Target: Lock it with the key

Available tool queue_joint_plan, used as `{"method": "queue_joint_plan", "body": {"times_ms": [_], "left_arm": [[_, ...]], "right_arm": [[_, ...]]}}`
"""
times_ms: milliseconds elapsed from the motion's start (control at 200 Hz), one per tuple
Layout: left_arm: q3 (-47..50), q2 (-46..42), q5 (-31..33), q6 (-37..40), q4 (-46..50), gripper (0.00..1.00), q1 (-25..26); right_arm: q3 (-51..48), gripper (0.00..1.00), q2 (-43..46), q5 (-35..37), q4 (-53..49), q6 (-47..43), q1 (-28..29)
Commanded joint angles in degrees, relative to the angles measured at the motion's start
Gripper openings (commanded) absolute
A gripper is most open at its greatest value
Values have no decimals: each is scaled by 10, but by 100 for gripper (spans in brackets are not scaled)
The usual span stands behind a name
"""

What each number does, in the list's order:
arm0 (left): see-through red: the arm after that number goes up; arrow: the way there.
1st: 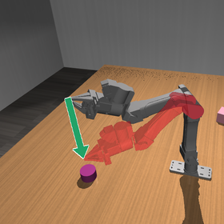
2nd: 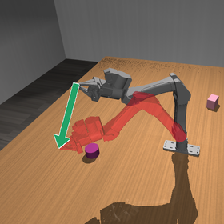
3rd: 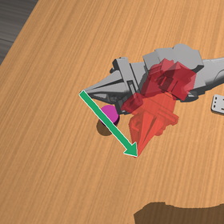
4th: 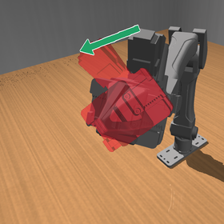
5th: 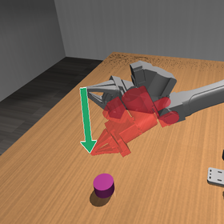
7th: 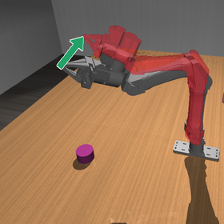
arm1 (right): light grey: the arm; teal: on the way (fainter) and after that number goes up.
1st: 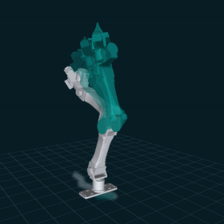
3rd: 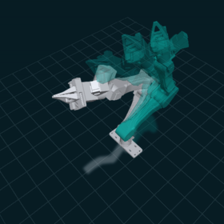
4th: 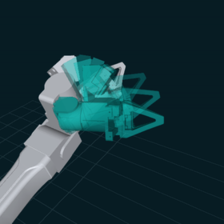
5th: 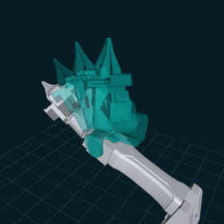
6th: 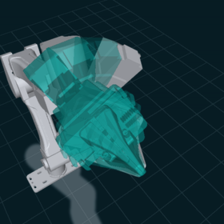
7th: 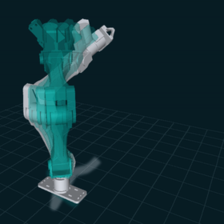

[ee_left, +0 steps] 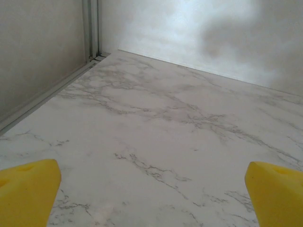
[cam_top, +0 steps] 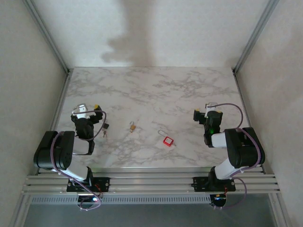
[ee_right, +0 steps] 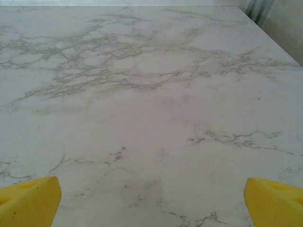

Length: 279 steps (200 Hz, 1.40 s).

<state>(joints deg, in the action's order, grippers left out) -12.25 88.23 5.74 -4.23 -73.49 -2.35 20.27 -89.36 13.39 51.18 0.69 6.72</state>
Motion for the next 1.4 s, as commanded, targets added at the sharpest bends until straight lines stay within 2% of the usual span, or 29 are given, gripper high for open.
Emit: {"method": "queue_joint_plan", "body": {"times_ms": [0, 676, 771, 856, 926, 1016, 1101, 1181, 1276, 1311, 1392], "left_arm": [[-1, -1, -7, 8, -19, 99, 0], [-1, -1, -9, 8, -19, 99, -1], [0, -1, -8, 8, -19, 99, 0], [3, -3, -2, 5, -25, 99, -1], [7, -33, 15, -2, -14, 99, 0], [-20, -84, 24, 3, 77, 99, 4], [-75, -121, 62, -10, 203, 99, 21], [-136, -147, 76, -87, 314, 99, 25], [-203, -166, 69, -191, 421, 99, 25], [-225, -170, 70, -246, 466, 99, 24], [-281, -170, 35, -333, 577, 99, 21]], "right_arm": [[10, 99, 7, -5, 0, 3, -4], [10, 99, 6, -5, 0, 4, -4], [7, 99, 7, -30, 7, -8, -3], [1, 99, 34, -28, -3, -10, 0], [-2, 99, 92, 4, -41, -15, 12], [25, 99, 183, 3, -153, -6, 22], [41, 99, 252, -20, -207, 39, 26], [78, 99, 307, 6, -268, 144, 26], [139, 99, 360, 40, -454, 338, 21], [154, 99, 375, 23, -490, 357, 18], [157, 99, 397, -37, -482, 356, 19]]}}
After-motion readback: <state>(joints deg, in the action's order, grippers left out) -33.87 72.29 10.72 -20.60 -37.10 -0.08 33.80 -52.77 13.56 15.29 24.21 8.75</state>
